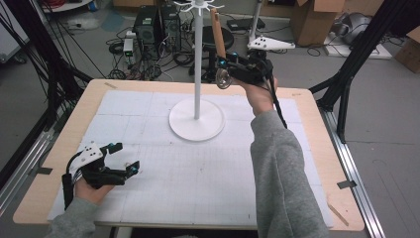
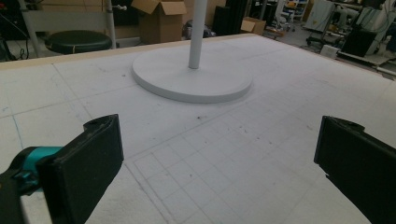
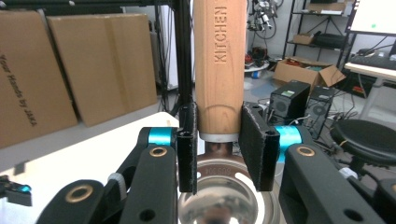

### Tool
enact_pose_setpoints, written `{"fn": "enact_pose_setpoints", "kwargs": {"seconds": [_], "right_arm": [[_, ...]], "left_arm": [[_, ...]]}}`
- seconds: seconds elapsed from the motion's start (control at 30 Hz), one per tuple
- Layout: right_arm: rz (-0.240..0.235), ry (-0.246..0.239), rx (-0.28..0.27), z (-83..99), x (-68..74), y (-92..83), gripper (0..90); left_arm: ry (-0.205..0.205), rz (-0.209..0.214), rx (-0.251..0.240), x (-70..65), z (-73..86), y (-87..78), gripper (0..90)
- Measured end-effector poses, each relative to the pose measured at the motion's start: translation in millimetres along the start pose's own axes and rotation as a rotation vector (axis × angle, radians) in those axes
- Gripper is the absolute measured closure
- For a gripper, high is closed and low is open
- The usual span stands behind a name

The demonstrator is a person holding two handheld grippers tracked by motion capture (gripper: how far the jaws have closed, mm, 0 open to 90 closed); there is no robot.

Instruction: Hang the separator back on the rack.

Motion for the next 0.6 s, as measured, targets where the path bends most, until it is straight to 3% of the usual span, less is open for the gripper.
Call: {"fn": "enact_pose_setpoints", "kwargs": {"seconds": [0.4, 0.6], "right_arm": [[0.029, -0.030, -0.009, 2.9, 2.0, 11.1, 67.6], [0.035, -0.045, 0.004, 4.9, 5.1, 8.3, 56.7]], "left_arm": [[-0.002, -0.001, -0.002, 0.7, -0.1, -0.4, 1.7], [-0.011, 0.000, -0.012, 3.2, -1.8, -2.3, 1.8]]}}
Point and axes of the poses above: each handheld gripper's, and its own axes: y roughly forward along the jaws, z roughly out of its underside, x roughly to its left, the point moved 7 cm from there along y, roughly forward along the jaws, and after that the axes turned 10 degrees about -z, right-handed, at the moved point
